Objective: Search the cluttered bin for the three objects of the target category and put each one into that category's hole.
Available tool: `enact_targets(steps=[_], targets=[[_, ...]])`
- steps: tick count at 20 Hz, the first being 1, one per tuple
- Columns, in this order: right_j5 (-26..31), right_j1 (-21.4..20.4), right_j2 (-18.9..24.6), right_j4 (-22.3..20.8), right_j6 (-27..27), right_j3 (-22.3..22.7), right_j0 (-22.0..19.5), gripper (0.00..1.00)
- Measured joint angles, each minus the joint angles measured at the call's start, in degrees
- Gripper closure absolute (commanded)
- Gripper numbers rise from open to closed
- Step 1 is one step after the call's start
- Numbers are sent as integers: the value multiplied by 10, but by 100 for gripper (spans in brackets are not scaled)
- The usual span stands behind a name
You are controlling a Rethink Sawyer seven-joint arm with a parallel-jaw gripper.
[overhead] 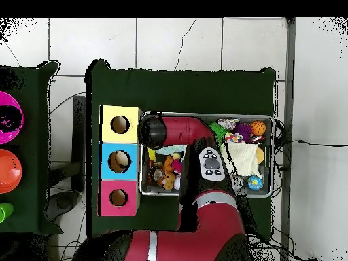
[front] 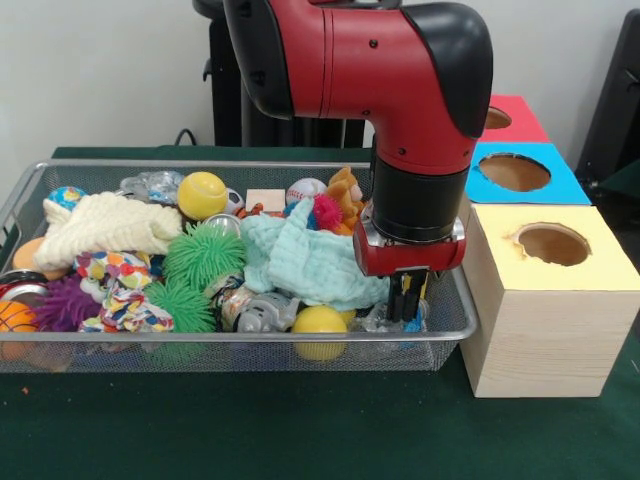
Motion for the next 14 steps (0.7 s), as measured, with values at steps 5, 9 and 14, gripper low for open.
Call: enact_targets(steps=[5, 9, 14], targets=[[0, -1, 0, 0, 0, 1, 0, 100], [0, -12, 0, 0, 0, 4, -1, 100], [8, -39, 0, 0, 0, 7, -3, 100]])
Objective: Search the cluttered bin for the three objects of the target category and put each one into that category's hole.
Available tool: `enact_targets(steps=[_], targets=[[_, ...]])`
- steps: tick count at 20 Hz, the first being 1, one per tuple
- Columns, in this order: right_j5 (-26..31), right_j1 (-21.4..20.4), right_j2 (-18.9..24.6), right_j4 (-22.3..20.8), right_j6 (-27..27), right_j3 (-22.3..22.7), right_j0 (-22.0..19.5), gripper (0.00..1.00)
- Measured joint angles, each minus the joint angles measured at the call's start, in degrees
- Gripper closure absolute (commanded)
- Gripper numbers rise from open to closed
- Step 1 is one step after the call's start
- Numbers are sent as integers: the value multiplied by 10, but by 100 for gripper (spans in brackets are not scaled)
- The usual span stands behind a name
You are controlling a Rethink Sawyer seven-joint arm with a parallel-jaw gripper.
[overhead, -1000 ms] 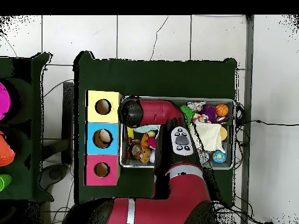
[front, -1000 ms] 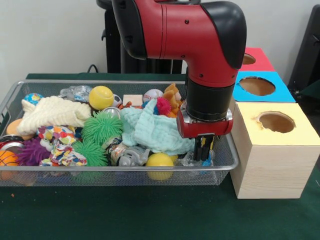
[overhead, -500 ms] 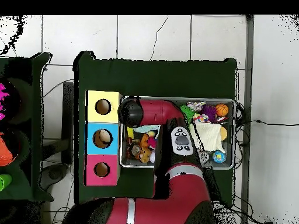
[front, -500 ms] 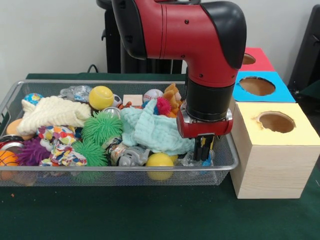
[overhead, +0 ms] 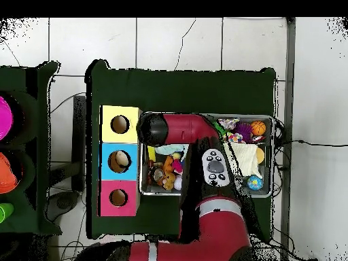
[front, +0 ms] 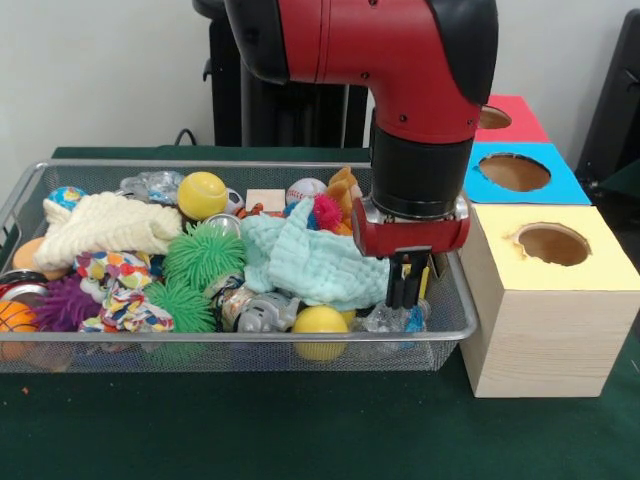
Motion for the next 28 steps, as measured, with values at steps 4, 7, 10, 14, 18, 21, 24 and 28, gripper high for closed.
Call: enact_targets(steps=[4, 7, 10, 14, 18, 21, 24, 28], targets=[[24, -31, 0, 0, 0, 0, -1, 100], [38, -44, 0, 0, 0, 0, -2, 100], [47, -57, 0, 0, 0, 0, -2, 100], [48, -70, 0, 0, 0, 1, -3, 100], [48, -73, -3, 0, 0, 4, -5, 100], [48, -74, -4, 0, 0, 10, -7, 100], [48, -75, -8, 3, 0, 20, -8, 100], [48, -79, -18, 18, 0, 38, -11, 0]])
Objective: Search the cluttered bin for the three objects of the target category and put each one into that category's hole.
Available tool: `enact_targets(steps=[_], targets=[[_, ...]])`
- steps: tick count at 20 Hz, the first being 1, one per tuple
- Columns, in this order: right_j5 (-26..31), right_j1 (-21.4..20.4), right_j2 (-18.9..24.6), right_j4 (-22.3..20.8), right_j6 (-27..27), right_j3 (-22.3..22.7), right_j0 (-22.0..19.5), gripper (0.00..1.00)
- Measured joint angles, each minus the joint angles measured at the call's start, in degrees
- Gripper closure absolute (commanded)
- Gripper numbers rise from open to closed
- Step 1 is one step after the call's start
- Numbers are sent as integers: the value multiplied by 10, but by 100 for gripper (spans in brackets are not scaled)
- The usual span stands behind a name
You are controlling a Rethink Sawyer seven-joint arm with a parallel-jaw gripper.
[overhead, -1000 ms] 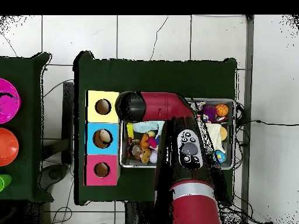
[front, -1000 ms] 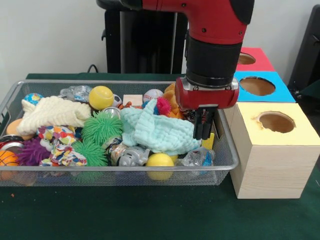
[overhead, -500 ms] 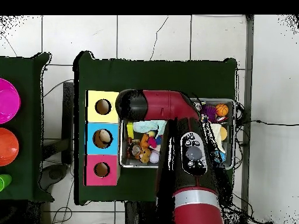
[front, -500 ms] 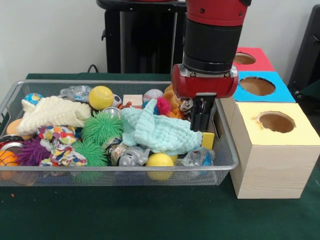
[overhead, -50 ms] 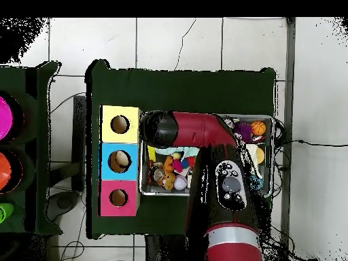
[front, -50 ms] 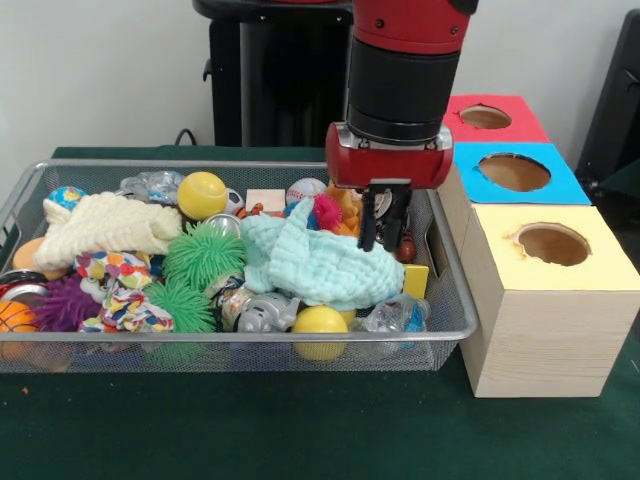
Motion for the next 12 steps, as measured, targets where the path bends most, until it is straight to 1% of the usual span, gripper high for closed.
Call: enact_targets(steps=[12], targets=[[0, -1, -29, 33, 1, 19, 2, 0]])
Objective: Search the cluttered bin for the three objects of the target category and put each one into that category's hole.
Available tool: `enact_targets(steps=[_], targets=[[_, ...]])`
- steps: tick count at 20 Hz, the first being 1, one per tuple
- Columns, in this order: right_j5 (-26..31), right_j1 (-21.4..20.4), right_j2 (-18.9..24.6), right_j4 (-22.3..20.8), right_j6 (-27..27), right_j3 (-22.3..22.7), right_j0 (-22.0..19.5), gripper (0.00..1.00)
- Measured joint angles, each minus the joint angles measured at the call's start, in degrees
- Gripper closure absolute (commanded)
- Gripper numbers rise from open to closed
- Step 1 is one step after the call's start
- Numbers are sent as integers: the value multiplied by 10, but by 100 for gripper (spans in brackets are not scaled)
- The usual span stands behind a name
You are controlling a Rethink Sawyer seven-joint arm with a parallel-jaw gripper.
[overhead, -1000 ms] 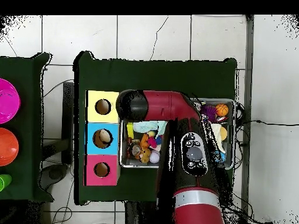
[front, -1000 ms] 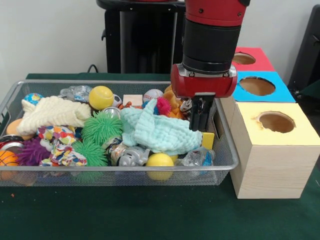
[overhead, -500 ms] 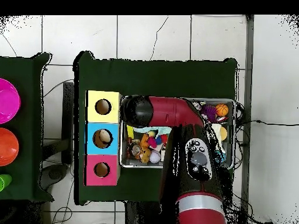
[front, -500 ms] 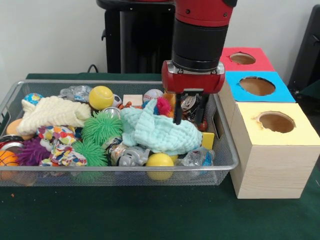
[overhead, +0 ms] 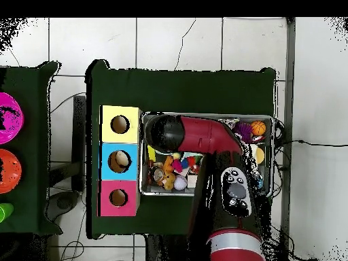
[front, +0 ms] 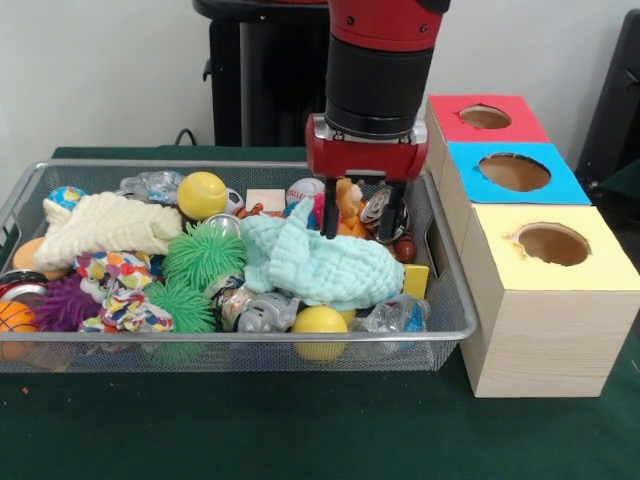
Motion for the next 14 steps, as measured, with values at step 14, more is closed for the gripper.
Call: enact_targets(steps=[14], targets=[[-21, 9, -45, 65, 30, 3, 35, 0]])
